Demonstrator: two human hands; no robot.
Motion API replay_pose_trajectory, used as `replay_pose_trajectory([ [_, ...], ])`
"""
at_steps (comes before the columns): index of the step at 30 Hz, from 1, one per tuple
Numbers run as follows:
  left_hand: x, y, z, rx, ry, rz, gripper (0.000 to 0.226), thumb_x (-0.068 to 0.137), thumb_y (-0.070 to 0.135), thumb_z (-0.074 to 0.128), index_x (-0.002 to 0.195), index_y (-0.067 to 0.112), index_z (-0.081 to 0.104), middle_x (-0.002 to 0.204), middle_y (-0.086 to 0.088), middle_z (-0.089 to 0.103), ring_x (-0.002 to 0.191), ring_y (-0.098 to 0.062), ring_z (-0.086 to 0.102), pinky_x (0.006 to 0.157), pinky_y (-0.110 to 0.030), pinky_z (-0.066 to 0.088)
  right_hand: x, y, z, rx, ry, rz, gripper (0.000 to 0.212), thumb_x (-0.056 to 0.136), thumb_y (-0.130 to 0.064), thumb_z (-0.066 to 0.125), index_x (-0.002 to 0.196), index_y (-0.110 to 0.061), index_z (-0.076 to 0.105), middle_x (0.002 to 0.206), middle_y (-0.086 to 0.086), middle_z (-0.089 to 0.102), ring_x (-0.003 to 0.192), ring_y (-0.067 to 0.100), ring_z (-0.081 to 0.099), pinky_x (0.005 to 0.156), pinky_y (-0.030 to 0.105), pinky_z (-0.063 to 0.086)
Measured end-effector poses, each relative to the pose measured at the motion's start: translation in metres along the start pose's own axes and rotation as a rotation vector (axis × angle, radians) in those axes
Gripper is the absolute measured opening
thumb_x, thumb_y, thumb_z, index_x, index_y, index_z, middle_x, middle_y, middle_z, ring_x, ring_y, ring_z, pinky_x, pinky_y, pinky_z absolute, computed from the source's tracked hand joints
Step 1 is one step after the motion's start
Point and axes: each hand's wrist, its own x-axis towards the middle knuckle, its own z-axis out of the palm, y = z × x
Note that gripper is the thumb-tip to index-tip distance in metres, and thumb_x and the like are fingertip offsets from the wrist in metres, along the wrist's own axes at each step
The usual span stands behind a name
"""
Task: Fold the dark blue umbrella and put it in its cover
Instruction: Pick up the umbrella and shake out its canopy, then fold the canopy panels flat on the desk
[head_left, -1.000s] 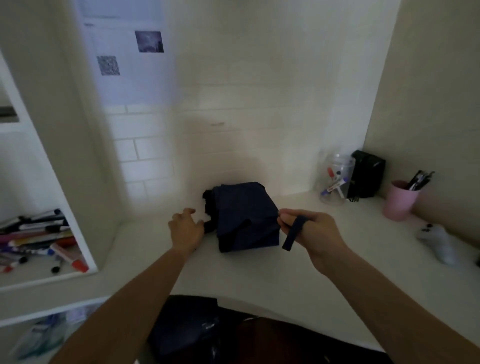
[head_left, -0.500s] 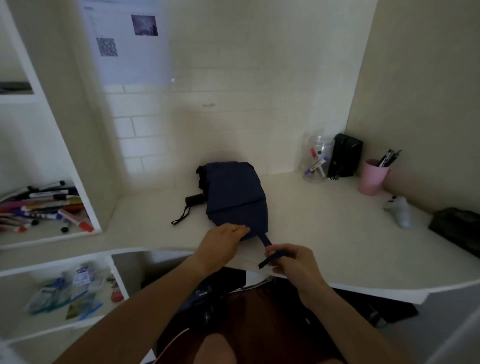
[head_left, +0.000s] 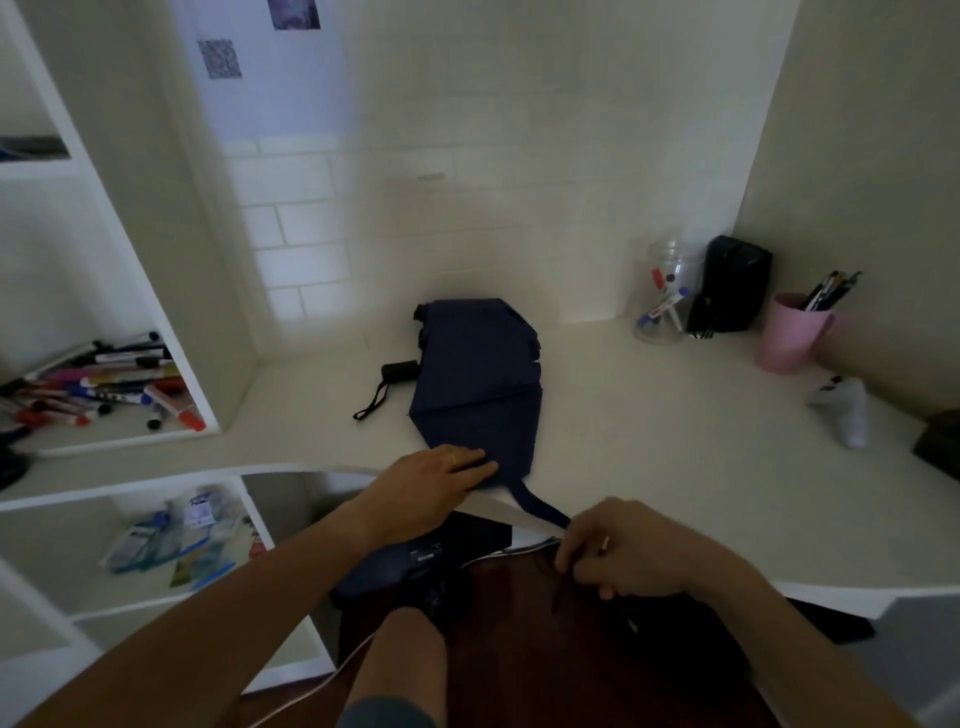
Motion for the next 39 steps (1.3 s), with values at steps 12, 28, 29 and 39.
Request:
replay_pose_trajectory([
  [12,-0.022,-0.036,0.005,-0.087,-0.021,0.064,0.047,0.104,0.038,0.037,0.150,0.029,0.043,0.150,0.000,0.050,0.130,-0.019,0.053,0.103,-0.035,0.050,0.128,-0.032,-0.029,-0.182,0.411,-0.289,0.033,0.101,-0.012,0.049,0.128,-0.021,0.065,0.134,-0.001,0.059,0.122,0.017,0.055,0.105,0.030,0.044],
  [28,-0.006,-0.070,0.027,-0.191,-0.158,-0.186,0.074,0.096,0.067,-0.005,0.160,0.034,0.010,0.169,0.006,0.006,0.155,-0.012,0.004,0.126,-0.039,0.011,0.162,-0.009,0.010,-0.523,0.192,-0.161,0.074,0.099,-0.065,0.019,0.159,-0.029,-0.004,0.165,-0.015,-0.011,0.151,0.001,-0.012,0.125,0.027,-0.002],
  [29,-0.010,-0.072,0.026,-0.182,-0.178,-0.183,0.073,0.095,0.068,-0.007,0.160,0.037,0.005,0.169,0.008,0.000,0.155,-0.011,-0.002,0.126,-0.038,0.007,0.159,-0.007,0.006,-0.541,0.165,-0.151,0.074,0.099,-0.068,0.017,0.158,-0.032,-0.006,0.165,-0.016,-0.014,0.150,-0.001,-0.014,0.125,0.028,-0.002],
  [39,-0.034,-0.088,0.005,-0.216,-0.241,-0.231,0.074,0.094,0.075,0.007,0.159,0.041,0.006,0.168,0.010,0.001,0.154,-0.006,-0.001,0.123,-0.030,-0.001,0.138,-0.004,-0.010,-0.482,0.138,-0.136,0.072,0.097,-0.069,0.024,0.158,-0.038,0.002,0.164,-0.021,-0.007,0.150,-0.004,-0.008,0.125,0.027,0.000],
])
